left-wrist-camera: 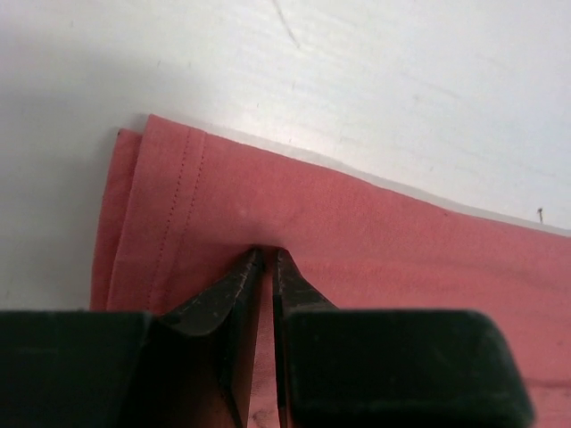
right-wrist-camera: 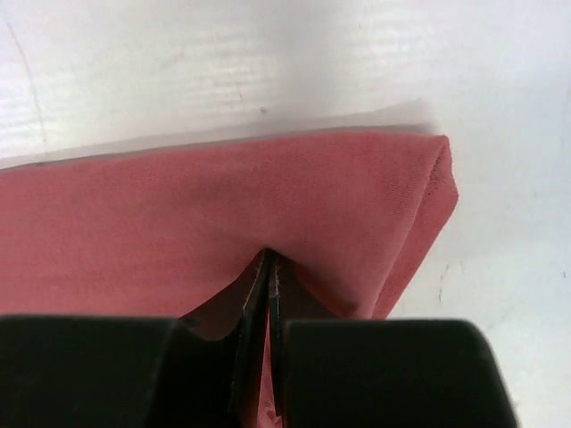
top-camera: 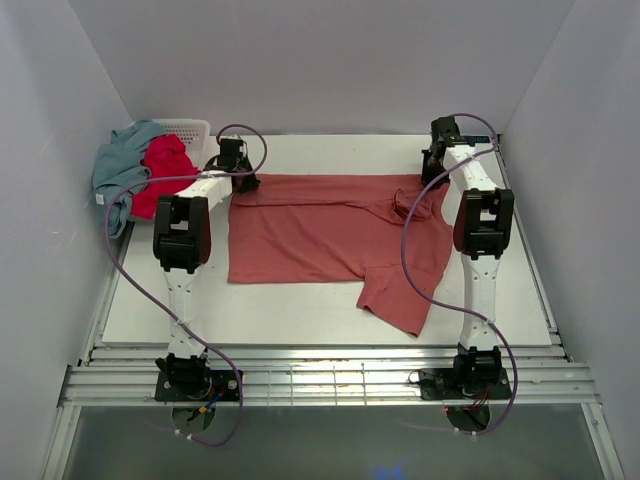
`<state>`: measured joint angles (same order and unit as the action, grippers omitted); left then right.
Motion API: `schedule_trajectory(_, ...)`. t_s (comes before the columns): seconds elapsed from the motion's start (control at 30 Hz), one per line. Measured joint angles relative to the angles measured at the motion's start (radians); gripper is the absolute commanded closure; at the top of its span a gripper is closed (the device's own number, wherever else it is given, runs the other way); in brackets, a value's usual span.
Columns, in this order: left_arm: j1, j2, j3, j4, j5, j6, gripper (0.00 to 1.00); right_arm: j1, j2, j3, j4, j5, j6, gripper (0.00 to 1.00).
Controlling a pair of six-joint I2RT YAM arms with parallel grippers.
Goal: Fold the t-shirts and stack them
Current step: Fold the tshirt
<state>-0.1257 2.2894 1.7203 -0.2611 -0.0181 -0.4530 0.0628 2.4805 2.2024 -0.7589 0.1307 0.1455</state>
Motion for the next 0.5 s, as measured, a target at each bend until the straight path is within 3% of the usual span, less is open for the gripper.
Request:
schedule_trajectory(0.2, 0.013, 0.109, 0.177, -0.034, 0.008, 0.033, 0.78, -0.039, 0.026, 0.022, 0.089, -0.142, -0.011, 0.90)
schedule_trajectory(0.33, 0.020, 0.137, 0.236, -0.053, 0.014, 0.054, 0.69, -0.064, -0.042, -0.115, 0.224, -0.224, -0.022, 0.77)
schedule_trajectory(0.47, 0.027, 0.138, 0.255, -0.062, 0.008, 0.071, 0.28, -0.074, -0.150, -0.236, 0.298, -0.276, -0.026, 0.66)
schedule_trajectory(0.5, 0.029, 0.136, 0.256, -0.058, 0.008, 0.072, 0.26, -0.074, -0.185, -0.256, 0.308, -0.285, -0.028, 0.63)
